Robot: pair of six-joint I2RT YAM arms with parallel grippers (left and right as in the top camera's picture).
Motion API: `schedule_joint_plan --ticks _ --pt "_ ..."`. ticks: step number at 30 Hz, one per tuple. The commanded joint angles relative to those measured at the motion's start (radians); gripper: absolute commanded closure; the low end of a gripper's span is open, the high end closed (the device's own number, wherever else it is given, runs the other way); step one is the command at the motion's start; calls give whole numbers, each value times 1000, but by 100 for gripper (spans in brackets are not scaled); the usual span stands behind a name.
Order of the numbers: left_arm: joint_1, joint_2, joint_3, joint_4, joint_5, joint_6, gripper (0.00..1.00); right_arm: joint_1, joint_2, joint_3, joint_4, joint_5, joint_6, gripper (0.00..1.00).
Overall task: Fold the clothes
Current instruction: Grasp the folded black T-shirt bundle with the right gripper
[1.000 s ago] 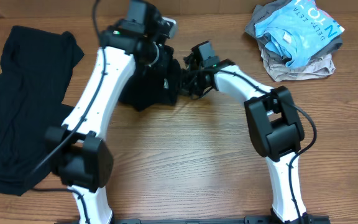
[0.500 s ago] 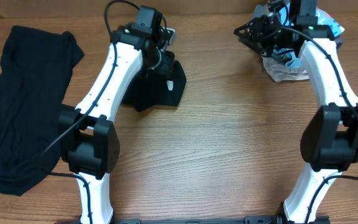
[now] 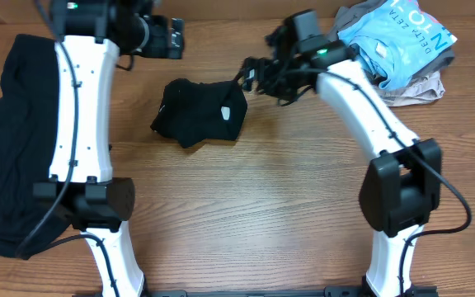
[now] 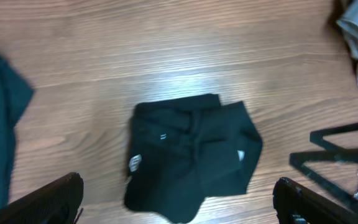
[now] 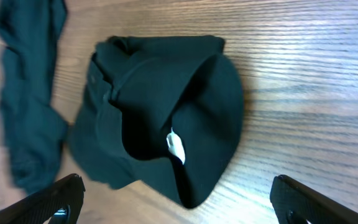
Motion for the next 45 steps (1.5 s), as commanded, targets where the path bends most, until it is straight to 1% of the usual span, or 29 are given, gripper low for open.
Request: schedule_joint_plan --ticks 1,3,7,11,14,18,20,23,26,29,30,32,33,36,39,41,45 --pt "41 -14 14 -33 -8 24 0 50 39 1 24 187 -13 0" --pt "53 -14 13 -49 -10 24 0 61 68 1 44 166 -11 0" --pt "62 -14 13 -61 -23 24 0 63 136 1 106 52 -11 0" --pt "61 -14 13 -67 -35 24 0 63 196 1 148 14 19 0" --pt "61 -14 13 -67 -36 24 0 63 219 1 161 -64 19 0" --pt "61 -14 13 -66 -36 24 0 69 242 1 190 -214 21 0" --pt "61 -14 13 -66 -36 24 0 75 254 1 206 -281 43 0" --pt "61 -14 13 -67 -35 24 0 87 272 1 224 -356 48 7" --pt "61 -14 11 -69 -35 24 0 97 280 1 228 -358 69 18" --pt "60 -14 0 -68 -34 24 0 104 280 1 244 -341 70 23" --pt "59 -14 -5 -68 -32 24 0 105 280 1 248 -324 76 23" --pt "57 -14 -24 -66 -32 24 0 106 281 0 246 -212 121 22" --pt "57 -14 -30 -66 -32 24 0 106 281 0 246 -178 126 20" --pt "57 -14 -54 -67 -32 24 0 106 281 0 247 -117 126 19" --pt "57 -14 -63 -67 -32 24 0 108 282 0 247 -109 125 27" --pt "57 -14 -64 -67 -29 22 0 113 283 0 245 -89 126 35" --pt "57 -14 -64 -64 -14 19 0 141 306 -2 246 -59 126 43"
